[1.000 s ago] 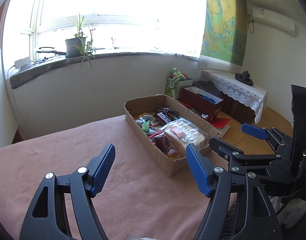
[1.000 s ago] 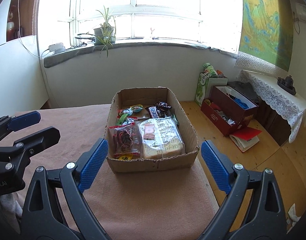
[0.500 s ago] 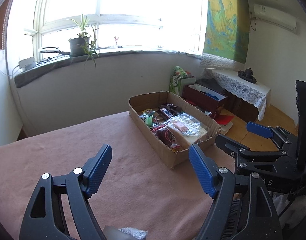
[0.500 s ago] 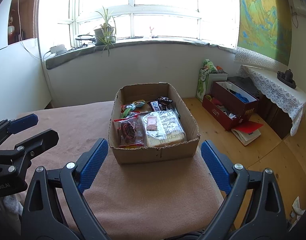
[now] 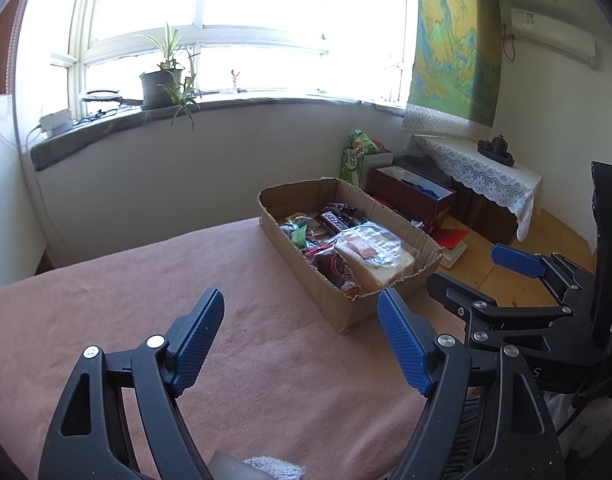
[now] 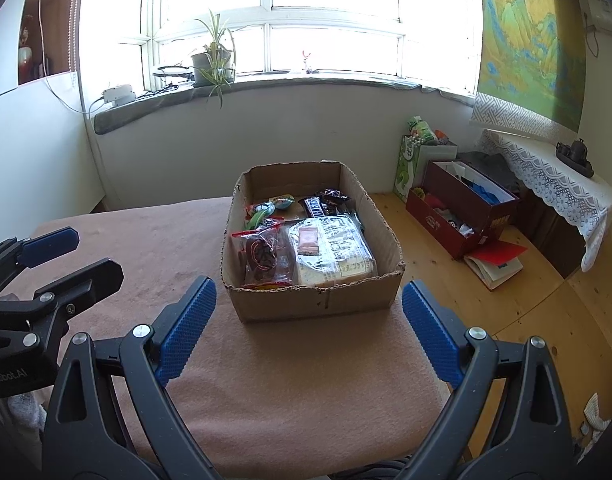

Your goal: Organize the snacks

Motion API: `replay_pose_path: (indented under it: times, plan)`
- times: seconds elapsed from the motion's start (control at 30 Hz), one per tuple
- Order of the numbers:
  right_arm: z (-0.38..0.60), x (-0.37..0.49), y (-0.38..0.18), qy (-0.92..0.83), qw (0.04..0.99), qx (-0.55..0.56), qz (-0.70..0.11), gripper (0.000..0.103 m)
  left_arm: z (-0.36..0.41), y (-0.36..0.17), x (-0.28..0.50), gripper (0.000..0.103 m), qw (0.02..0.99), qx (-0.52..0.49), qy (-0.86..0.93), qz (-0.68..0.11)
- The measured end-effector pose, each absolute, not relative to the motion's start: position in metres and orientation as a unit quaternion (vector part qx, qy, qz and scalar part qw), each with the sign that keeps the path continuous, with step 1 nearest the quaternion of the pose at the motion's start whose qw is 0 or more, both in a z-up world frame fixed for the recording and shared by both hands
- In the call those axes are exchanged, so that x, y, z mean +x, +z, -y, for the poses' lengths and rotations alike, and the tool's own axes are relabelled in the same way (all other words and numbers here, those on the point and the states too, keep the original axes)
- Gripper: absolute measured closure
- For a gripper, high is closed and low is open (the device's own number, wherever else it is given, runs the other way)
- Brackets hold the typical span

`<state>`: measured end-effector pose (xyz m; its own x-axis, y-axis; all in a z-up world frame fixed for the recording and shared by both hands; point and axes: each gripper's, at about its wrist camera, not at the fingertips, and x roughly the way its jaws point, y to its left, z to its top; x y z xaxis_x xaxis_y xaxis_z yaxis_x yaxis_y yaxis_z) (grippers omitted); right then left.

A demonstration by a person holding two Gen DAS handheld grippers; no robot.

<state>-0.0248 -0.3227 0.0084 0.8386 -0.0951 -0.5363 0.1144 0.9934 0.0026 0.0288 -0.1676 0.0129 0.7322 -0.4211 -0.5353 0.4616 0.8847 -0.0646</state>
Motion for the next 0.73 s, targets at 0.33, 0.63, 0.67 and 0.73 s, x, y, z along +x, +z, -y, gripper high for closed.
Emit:
replay_pose_path:
  times: [0.33,0.63,0.67,0.73]
  plan:
    - [0.32,-0.025,0.008,-0.054,0.958,0.017,-0.28,0.007,0.165,0.013,0.028,0.024,0.93,0.032,-0.235,-0.28]
    - [0.318,-0.023,0.005,-0.047,0.957,0.017,-0.285,0.007,0.161,0.014,0.028,0.024,0.931,0.028,-0.236,-0.277]
    - [0.317,-0.023,0.005,-0.046,0.957,0.016,-0.284,0.007,0.16,0.014,0.026,0.024,0.931,0.027,-0.236,-0.276]
    - [0.315,-0.023,0.005,-0.045,0.958,0.013,-0.284,0.007,0.156,0.014,0.025,0.024,0.933,0.029,-0.233,-0.274]
